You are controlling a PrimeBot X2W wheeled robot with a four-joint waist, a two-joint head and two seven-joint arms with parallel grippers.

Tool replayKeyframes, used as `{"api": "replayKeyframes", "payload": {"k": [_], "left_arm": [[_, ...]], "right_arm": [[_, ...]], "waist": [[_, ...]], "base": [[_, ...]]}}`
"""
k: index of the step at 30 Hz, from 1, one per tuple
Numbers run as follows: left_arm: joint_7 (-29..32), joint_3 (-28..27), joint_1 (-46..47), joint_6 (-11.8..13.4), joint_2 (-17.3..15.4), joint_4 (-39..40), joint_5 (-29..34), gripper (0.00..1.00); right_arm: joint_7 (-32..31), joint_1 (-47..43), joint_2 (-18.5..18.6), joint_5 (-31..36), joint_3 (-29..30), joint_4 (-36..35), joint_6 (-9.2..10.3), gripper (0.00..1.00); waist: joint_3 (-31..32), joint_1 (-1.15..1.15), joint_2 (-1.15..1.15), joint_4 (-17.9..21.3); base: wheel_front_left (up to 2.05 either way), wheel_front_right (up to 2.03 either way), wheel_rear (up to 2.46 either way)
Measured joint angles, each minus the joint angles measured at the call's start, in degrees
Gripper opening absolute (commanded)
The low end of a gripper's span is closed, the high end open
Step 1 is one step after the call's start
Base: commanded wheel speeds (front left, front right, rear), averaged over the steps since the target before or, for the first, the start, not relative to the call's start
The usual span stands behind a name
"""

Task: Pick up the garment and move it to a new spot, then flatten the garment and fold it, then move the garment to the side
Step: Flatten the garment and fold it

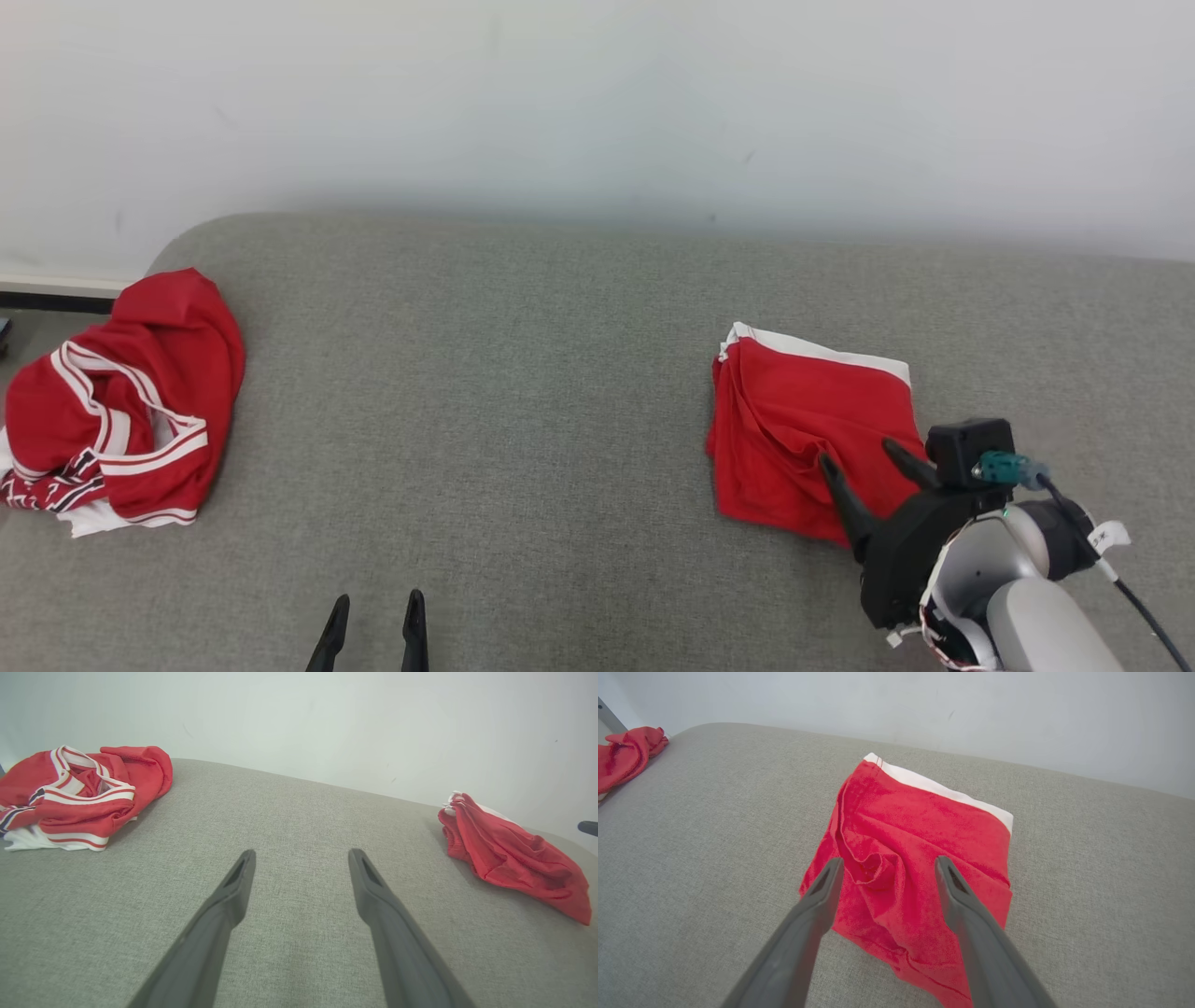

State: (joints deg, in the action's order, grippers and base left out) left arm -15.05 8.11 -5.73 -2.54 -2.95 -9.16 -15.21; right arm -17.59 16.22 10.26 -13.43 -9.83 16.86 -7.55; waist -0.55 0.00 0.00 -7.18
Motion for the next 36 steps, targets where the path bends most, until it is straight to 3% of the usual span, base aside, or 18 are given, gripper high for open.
{"api": "replayKeyframes", "payload": {"k": [7,18,36], "left_arm": [[0.0,0.13,-0.14,-0.36,0.0,0.04,0.0,1.0],[0.0,0.66,-0.12,-0.56,0.01,-0.36,0.0,1.0],[0.0,0.63,0.27,-0.76,0.01,-0.43,-0.01,1.0]], "right_arm": [[-0.04,-1.13,-2.37,2.04,-0.05,1.56,0.0,1.0],[-1.03,2.34,-5.38,2.4,0.97,8.1,0.0,1.0],[1.26,5.55,-7.06,6.05,9.2,15.16,0.0,1.0]], "waist": [[0.47,0.0,0.0,0.88],[-0.04,0.0,0.0,-0.88],[-1.53,0.01,0.0,-2.94]], "base": [[0.0,0.0,0.0],[0.0,0.0,0.0],[0.0,0.0,0.0]]}}
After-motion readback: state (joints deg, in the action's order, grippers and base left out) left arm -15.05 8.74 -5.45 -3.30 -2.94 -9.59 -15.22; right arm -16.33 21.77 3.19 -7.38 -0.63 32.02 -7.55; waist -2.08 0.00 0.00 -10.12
